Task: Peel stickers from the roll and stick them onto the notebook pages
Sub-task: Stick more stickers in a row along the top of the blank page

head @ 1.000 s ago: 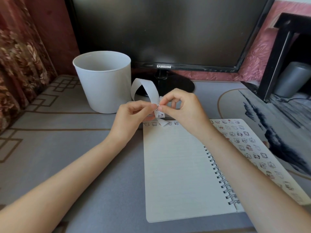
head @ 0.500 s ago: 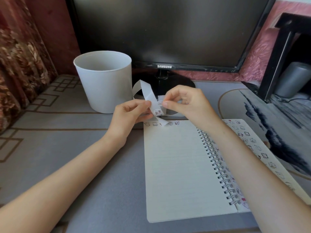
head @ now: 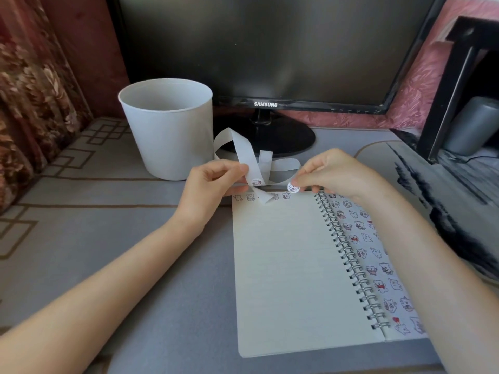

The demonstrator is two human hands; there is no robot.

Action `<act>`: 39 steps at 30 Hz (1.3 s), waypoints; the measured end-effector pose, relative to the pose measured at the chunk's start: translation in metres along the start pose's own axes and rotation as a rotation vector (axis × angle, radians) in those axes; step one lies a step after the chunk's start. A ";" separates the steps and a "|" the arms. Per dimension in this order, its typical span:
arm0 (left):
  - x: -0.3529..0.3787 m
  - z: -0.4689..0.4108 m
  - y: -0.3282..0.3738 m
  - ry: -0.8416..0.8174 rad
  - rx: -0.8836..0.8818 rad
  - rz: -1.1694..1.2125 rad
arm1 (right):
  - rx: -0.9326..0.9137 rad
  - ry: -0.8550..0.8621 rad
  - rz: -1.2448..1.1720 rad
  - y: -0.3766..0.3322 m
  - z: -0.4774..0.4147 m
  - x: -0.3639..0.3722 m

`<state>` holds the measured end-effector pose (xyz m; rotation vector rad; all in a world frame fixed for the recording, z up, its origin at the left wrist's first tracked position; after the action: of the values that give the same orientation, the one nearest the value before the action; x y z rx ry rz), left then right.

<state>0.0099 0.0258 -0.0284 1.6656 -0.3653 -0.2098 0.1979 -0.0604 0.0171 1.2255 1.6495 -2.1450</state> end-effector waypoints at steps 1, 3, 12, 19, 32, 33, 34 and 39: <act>0.000 0.000 0.000 0.000 0.001 -0.003 | 0.007 0.008 0.000 0.004 0.000 0.000; 0.000 0.000 0.000 0.002 0.007 -0.008 | 0.027 0.024 -0.021 0.011 0.001 0.000; 0.000 -0.001 -0.001 0.017 0.004 -0.021 | 0.015 0.053 -0.053 0.020 0.002 0.003; 0.000 0.000 0.000 0.014 0.006 -0.019 | -0.004 0.055 -0.016 0.021 0.000 0.004; 0.000 0.000 0.000 0.011 0.004 -0.017 | -0.008 0.076 0.048 0.020 0.000 0.006; 0.000 0.000 0.000 0.012 0.003 -0.017 | -0.006 0.079 0.055 0.020 0.000 0.005; 0.000 0.000 0.000 0.012 0.003 -0.017 | -0.004 0.080 0.058 0.020 0.000 0.005; 0.000 0.001 0.001 0.011 0.005 -0.017 | 0.003 0.082 0.063 0.019 0.001 0.005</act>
<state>0.0100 0.0251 -0.0279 1.6745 -0.3433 -0.2124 0.2052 -0.0666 -0.0007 1.3644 1.6161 -2.0876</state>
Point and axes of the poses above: each hand's wrist, its own z-axis away from the middle knuckle, its own x-axis out of the palm, y = z × x, the point moved 4 cm from there along -z, towards the middle knuckle, and after that the axes turned 9 degrees about y, right-handed, at the moved point
